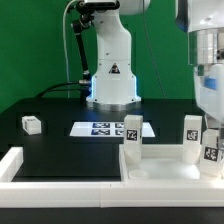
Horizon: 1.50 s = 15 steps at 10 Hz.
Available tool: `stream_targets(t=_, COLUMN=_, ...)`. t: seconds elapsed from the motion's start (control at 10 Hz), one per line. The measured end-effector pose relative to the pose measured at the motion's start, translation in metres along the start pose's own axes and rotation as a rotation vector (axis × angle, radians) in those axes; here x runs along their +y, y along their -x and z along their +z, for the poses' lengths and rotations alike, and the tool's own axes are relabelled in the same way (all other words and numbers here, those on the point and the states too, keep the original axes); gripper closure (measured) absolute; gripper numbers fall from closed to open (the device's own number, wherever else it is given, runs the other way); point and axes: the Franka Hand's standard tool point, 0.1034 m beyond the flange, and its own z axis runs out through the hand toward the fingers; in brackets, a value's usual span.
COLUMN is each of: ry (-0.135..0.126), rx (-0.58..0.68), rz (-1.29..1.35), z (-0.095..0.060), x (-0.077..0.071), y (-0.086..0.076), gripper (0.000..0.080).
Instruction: Assemble square table
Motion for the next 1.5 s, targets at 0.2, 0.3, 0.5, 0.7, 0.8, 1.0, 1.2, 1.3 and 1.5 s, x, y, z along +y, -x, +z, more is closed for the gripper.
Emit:
stream_targets(t=0.2, ry=0.000, rx=0.001, rz=-0.088, z=0.000, x=0.000, y=-0.002, gripper=0.0153)
stream_targets(t=0.3, ry=0.001, rx=0.002, rz=-0.166, z=0.000, x=0.000, y=-0.002, gripper=0.0150)
stream_targets(t=0.5, ry=0.045, rx=0.022, rz=-0.521, z=0.000, x=-0.004, y=-0.006, gripper=0.0150)
stream_targets(t=0.7, ry=0.041, rx=0.030, rz=-0.599, z=-0.001, x=-0.010, y=-0.005, gripper=0.0150)
stream_targets(t=0.8, ry=0.040, rx=0.030, rz=-0.561, z=-0.001, x=-0.010, y=-0.005, gripper=0.0271)
stream_targets(t=1.0, ry=0.043, rx=0.029, rz=-0.501, z=0.000, x=-0.009, y=-0.006, gripper=0.0453)
stream_targets(t=1.2, ry=0.046, rx=0.032, rz=-0.339, z=0.000, x=-0.008, y=-0.007, gripper=0.0495)
stream_targets(t=1.3, ry=0.048, rx=0.034, rz=-0.268, z=0.000, x=-0.007, y=-0.009, gripper=0.0495)
stream_targets(t=1.5, ry=0.054, rx=0.013, rz=-0.052, z=0.001, x=-0.006, y=-0.015, gripper=0.0495)
